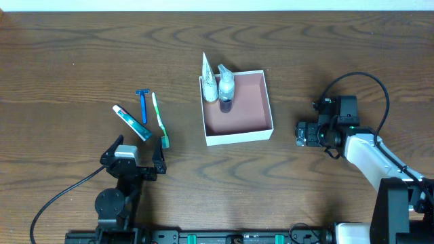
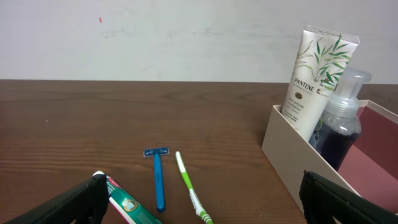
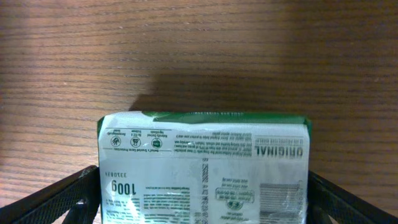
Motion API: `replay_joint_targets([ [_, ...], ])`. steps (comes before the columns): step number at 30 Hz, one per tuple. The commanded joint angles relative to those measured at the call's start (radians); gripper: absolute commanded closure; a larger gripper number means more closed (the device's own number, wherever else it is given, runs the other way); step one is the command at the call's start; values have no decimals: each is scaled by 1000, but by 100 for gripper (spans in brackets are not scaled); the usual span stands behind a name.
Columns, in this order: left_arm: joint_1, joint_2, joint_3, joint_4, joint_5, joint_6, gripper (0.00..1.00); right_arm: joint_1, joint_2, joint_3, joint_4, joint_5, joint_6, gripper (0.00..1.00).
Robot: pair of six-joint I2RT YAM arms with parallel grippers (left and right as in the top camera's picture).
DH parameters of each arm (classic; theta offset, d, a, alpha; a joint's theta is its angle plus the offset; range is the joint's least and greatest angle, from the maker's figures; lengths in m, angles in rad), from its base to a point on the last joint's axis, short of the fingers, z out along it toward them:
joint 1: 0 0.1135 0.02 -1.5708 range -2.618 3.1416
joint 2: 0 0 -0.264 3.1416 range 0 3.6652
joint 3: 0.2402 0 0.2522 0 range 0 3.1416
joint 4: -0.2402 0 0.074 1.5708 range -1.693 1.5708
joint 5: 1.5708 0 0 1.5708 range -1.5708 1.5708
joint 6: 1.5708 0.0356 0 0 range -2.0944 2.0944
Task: Pack container
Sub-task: 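Carry the soap bar into the box and release it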
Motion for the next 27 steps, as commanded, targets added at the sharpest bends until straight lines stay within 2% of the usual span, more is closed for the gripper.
replay_joint_targets([
  [1, -4, -6, -20, -29, -1, 0, 2, -13, 3, -5, 11, 0, -8, 1],
  [5, -4, -6, -20, -29, -1, 0, 2, -12, 3, -5, 26, 0, -8, 3],
  [11, -4, -6, -20, -29, -1, 0, 2, -12, 3, -5, 43, 0, -7, 18],
  [19, -4, -6, -20, -29, -1, 0, 2, -12, 2, 13, 53, -25, -3, 16],
  [27, -4, -6, -20, -29, -1, 0, 2, -12, 2, 180, -61, -137, -4, 18],
])
